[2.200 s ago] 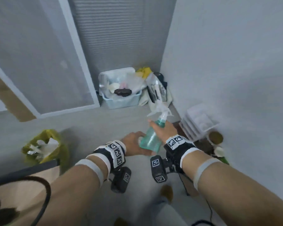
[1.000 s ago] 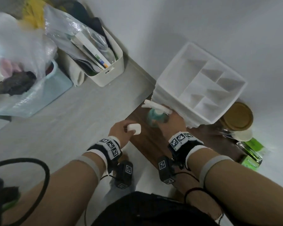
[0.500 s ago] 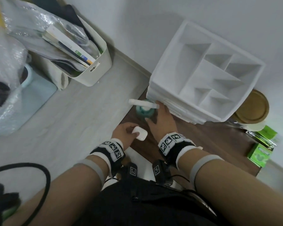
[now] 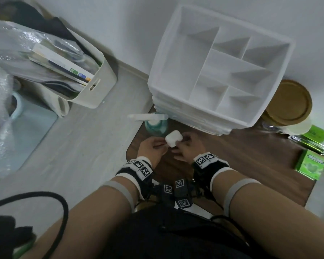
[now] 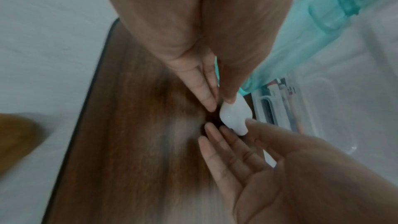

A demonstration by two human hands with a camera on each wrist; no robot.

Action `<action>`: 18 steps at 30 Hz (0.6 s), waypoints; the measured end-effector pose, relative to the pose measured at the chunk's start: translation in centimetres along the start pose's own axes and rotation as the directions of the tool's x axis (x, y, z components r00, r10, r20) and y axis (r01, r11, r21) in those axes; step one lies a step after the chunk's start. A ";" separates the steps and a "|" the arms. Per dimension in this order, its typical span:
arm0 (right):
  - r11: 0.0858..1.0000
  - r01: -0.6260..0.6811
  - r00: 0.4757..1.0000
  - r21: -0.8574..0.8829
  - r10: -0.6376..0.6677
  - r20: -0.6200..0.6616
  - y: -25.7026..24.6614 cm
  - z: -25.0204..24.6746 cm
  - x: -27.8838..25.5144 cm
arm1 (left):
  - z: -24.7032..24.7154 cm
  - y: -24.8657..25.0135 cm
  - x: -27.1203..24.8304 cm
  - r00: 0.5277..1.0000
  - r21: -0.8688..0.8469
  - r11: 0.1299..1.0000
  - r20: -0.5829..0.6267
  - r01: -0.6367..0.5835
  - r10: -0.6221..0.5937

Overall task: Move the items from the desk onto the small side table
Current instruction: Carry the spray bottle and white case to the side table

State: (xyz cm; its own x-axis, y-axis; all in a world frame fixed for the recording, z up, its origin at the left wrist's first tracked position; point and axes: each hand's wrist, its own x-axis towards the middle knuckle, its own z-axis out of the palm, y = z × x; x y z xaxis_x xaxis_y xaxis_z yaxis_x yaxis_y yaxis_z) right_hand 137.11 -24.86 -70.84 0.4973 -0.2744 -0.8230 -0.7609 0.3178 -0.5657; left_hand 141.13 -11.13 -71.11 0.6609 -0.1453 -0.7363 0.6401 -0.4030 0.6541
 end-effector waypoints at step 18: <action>0.987 -0.155 0.973 -0.048 0.144 -0.179 -0.9 0.1 1.2 | -1.1 1.8 0.6 0.999 -0.024 1.000 -0.035 0.010 -0.011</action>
State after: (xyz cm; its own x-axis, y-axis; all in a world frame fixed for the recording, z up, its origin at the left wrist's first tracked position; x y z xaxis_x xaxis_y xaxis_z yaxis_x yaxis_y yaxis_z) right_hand 138.45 -25.38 -71.27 0.2998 -0.3842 -0.8732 -0.8478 0.3123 -0.4286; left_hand 143.13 -10.99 -70.19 0.6669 -0.1090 -0.7371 0.6564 -0.3823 0.6504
